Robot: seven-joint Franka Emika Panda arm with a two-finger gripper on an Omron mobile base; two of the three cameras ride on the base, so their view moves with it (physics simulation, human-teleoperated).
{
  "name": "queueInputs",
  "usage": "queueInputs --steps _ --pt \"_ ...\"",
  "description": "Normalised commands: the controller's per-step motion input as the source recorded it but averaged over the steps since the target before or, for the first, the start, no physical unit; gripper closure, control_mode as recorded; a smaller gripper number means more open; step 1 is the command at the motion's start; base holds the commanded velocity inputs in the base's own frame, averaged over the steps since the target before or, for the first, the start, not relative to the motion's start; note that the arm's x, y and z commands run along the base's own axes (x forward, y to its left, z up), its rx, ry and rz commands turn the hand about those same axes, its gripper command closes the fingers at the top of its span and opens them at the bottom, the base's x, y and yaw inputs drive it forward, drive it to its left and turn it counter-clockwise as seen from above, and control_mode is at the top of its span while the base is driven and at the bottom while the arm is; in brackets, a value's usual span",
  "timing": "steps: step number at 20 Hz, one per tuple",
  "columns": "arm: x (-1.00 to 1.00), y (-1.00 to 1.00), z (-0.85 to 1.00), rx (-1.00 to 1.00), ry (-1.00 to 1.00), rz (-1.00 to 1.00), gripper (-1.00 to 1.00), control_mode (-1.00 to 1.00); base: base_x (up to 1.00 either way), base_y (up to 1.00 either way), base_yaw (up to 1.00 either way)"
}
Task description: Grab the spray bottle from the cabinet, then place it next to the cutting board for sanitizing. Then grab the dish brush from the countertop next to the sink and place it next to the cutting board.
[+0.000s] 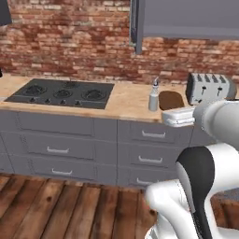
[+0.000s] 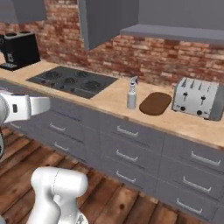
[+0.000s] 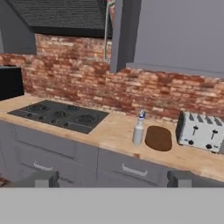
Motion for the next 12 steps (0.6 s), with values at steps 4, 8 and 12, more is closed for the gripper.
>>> queueInputs --steps 4,8,12 --pt "0.00 0.00 0.00 0.00 0.00 0.00 -1.00 1.00 0.00 0.57 0.81" --pt "0.00 0.00 0.00 0.00 0.00 0.00 -1.00 1.00 0.02 0.59 0.83" --pt "0.00 0.00 0.00 0.00 0.00 0.00 -1.00 1.00 0.17 0.42 0.84"
